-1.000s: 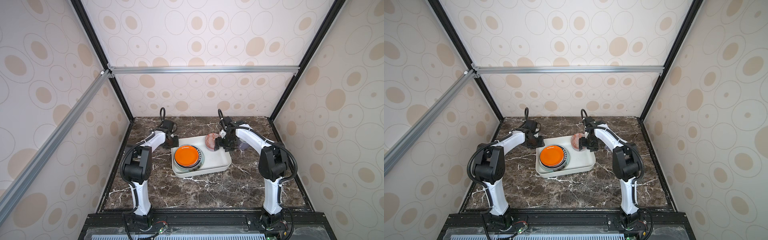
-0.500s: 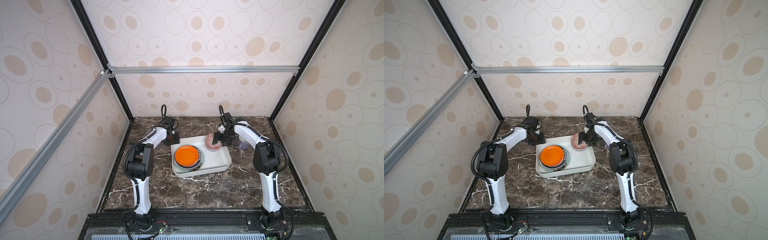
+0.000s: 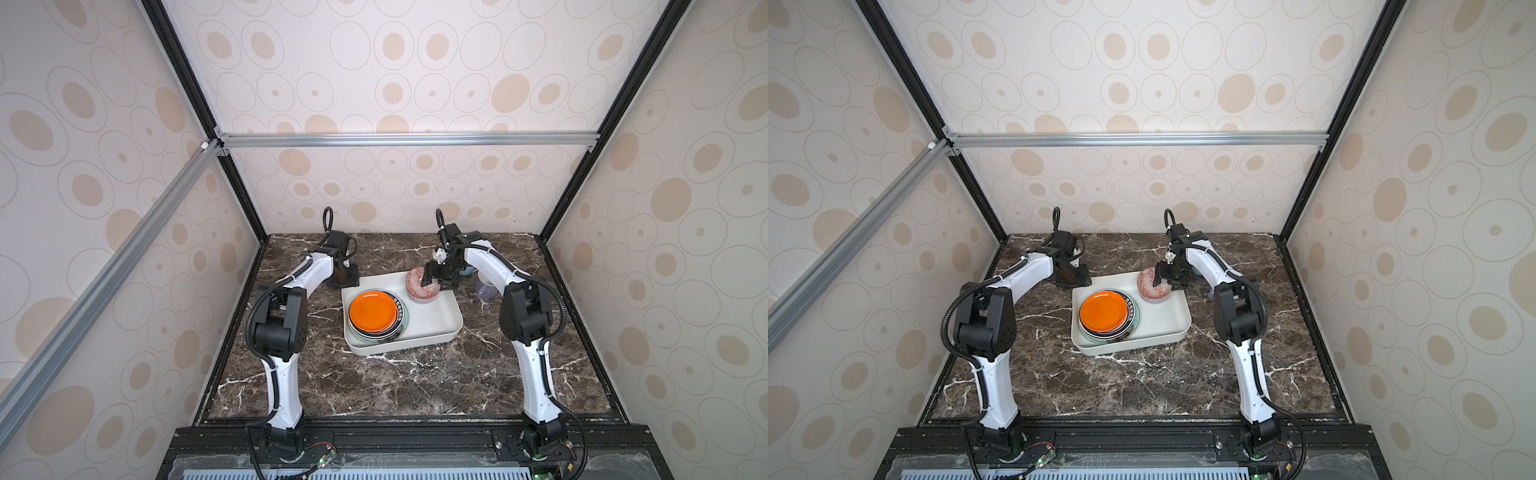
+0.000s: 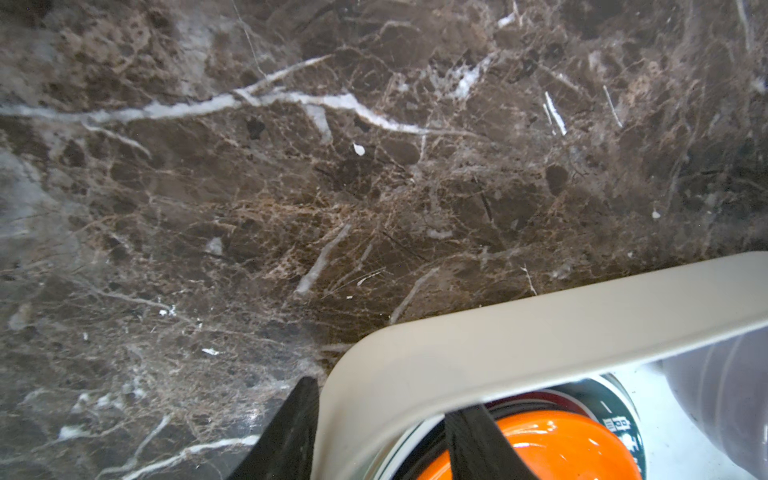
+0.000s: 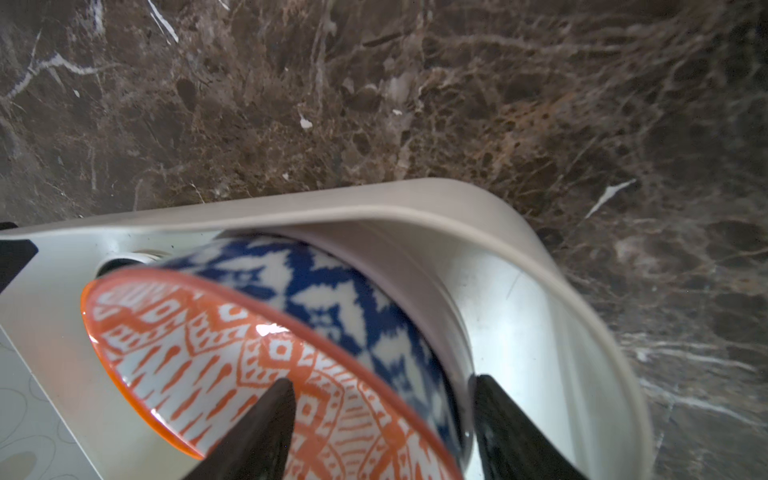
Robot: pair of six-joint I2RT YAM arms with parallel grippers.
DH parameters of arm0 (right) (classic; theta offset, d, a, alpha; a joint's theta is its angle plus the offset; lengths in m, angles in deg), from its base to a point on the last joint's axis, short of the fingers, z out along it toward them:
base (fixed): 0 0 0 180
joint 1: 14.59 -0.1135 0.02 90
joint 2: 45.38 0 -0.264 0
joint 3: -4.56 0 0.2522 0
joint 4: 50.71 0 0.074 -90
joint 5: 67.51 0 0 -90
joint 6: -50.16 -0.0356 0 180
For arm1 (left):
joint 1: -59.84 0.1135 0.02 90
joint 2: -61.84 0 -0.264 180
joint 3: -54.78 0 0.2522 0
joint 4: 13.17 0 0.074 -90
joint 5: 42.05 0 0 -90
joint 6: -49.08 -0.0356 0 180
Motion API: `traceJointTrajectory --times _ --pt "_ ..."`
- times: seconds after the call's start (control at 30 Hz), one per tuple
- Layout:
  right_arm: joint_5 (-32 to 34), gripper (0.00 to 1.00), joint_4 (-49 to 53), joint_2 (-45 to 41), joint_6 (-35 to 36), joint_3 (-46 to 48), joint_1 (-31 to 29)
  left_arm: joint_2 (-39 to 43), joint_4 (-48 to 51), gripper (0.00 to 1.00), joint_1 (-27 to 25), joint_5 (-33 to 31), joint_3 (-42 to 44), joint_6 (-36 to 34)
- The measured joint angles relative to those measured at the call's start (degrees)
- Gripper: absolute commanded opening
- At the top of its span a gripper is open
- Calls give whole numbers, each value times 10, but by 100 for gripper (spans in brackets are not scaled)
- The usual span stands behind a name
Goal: Place the mixed dishes into the plastic bin
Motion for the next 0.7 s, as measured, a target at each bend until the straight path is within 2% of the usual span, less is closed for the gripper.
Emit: traceJointTrajectory --times 0.33,0.7 --pt "-13 69 17 40 -2 -67 -25 0 0 48 1 0 0 -7" --pt "1 72 45 40 10 -87 -27 0 0 50 8 4 0 -15"
